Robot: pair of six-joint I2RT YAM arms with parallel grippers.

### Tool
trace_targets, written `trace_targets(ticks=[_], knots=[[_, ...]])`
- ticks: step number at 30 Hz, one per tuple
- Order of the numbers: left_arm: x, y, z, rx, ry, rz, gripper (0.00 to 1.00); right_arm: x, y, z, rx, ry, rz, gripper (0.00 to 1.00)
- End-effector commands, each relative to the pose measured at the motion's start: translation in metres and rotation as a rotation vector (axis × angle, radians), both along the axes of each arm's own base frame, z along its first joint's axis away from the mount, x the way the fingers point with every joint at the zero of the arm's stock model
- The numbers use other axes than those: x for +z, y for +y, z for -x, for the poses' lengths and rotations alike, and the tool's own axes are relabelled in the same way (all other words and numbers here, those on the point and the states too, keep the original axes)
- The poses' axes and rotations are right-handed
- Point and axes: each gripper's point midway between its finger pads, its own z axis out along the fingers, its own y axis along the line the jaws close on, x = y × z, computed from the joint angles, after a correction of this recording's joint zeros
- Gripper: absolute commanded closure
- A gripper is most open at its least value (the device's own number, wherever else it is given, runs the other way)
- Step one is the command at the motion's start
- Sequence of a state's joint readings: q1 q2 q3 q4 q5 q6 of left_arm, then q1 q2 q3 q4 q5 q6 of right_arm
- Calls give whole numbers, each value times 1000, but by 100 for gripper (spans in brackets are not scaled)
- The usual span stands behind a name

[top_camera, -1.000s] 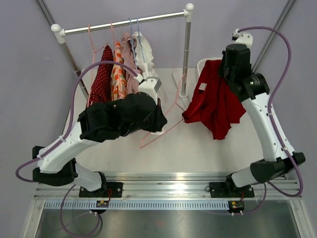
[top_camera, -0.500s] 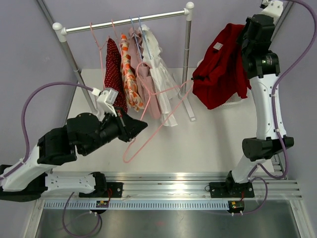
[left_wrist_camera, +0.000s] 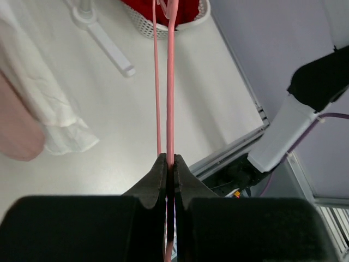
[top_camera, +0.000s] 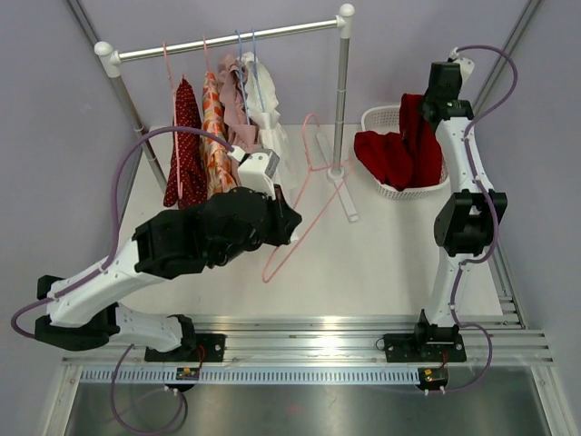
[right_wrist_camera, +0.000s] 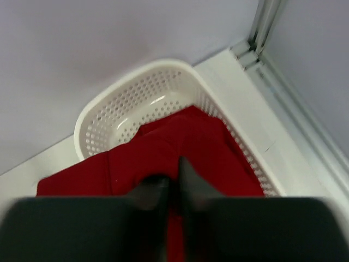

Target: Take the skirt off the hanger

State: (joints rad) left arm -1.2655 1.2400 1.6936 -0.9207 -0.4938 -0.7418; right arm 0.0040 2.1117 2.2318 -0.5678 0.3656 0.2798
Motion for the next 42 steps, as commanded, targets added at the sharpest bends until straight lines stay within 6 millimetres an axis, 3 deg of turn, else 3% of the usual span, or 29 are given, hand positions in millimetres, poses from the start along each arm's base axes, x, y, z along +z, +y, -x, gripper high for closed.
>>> trace_targets(ticks=[1, 2, 3, 4, 5, 7, 8, 9, 10, 11, 12, 13, 14, 15, 16, 17, 18, 19, 20, 21, 22, 25, 28, 31, 36, 42], knots=[[46, 34, -17, 151, -92, 89, 100, 8, 21, 10, 63, -46, -96, 67], [51, 38, -22, 183, -112, 76, 100, -25, 26, 16, 83, 10, -119, 39], [49, 40, -24, 190, -124, 31, 100, -21, 34, 25, 119, 0, -148, 9], [62, 37, -28, 207, -136, 33, 100, -48, 38, 35, 113, 46, -184, 1], [58, 43, -34, 244, -146, -27, 100, -53, 40, 42, 113, 53, -199, 1], [65, 46, -41, 281, -169, -68, 100, -44, 45, 63, 120, 32, -238, 1], [70, 44, -47, 308, -183, -94, 100, -67, 47, 77, 114, 72, -256, 0], [73, 45, -52, 321, -197, -111, 100, -48, 51, 90, 129, 25, -279, 0], [75, 43, -57, 328, -206, -120, 100, -46, 54, 99, 140, 16, -296, 1], [79, 37, -64, 335, -214, -107, 100, -62, 57, 113, 142, 40, -315, 1], [79, 41, -76, 359, -225, -121, 100, -41, 62, 126, 171, -7, -337, 0], [80, 40, -83, 367, -229, -117, 100, -37, 65, 136, 180, -19, -355, 1], [85, 35, -91, 365, -232, -82, 100, -49, 69, 149, 186, 3, -374, 1], [81, 40, -108, 399, -237, -101, 100, -30, 73, 164, 214, -44, -390, 1], [81, 40, -117, 408, -238, -97, 100, -28, 79, 173, 236, -49, -414, 0], [89, 32, -127, 403, -254, -46, 100, -38, 82, 186, 242, -28, -426, 1], [88, 34, -142, 418, -275, -63, 100, -20, 85, 201, 271, -76, -427, 0], [89, 30, -151, 414, -293, -61, 100, -19, 88, 211, 281, -80, -426, 1], [104, 20, -159, 404, -334, -4, 100, -25, 92, 221, 296, -68, -428, 1], [109, 19, -166, 401, -370, -17, 100, -12, 95, 234, 324, -104, -425, 0], [115, 9, -175, 399, -391, -4, 100, -12, 96, 243, 333, -101, -414, 0], [138, -12, -188, 381, -451, 55, 100, -8, 95, 266, 352, -107, -383, 1], [148, -25, -199, 380, -480, 94, 100, -7, 94, 282, 366, -102, -365, 1], [142, -40, -214, 387, -475, 129, 100, -2, 98, 295, 382, -102, -376, 1], [109, -59, -253, 413, -435, 131, 100, 17, 105, 314, 422, -161, -403, 1], [84, -53, -287, 454, -389, 123, 100, 30, 105, 331, 445, -183, -386, 1]])
